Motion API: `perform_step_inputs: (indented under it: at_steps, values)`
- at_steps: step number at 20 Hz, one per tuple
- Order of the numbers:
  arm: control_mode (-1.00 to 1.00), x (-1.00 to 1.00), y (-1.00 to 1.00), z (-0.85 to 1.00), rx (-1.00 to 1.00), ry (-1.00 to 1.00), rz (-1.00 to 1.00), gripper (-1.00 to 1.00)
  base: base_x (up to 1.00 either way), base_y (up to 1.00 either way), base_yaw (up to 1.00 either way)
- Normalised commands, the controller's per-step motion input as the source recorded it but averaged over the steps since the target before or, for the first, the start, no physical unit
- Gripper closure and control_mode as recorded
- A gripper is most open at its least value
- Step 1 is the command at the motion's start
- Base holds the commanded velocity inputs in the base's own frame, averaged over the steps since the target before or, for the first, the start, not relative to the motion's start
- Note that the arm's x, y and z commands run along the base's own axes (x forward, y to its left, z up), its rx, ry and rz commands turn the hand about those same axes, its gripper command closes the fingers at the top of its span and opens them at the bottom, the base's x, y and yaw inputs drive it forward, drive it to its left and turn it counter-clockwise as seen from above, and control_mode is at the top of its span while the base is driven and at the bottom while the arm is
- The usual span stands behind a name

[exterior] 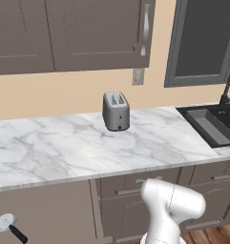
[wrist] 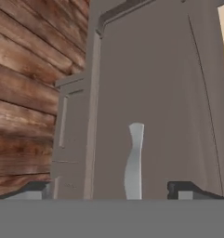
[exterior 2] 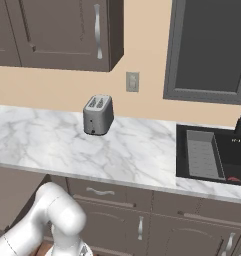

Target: Take the pizza cutter from the drawer on the left and place it on the dining counter for cutting.

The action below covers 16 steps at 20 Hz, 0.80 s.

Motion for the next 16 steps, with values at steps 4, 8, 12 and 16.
perform_step_inputs:
  at_steps: [4,8,12,16]
  values:
    - [-1.00,-1.00,0.01,0.56,0.04,0.01,-0.07,-1.00,0.00,0.00,0.00]
    - [-1.00,-0.97,0.00,0.92,0.03,0.00,-0.05,-1.00,0.00,0.00,0.00]
    - [-1.00,-0.96,0.00,1.00,0.05,0.00,-0.01,-1.00,0.00,0.00,0.00]
    - [-1.00,-0.73,0.00,1.00,0.08,0.00,-0.02,-1.00,0.00,0.00,0.00]
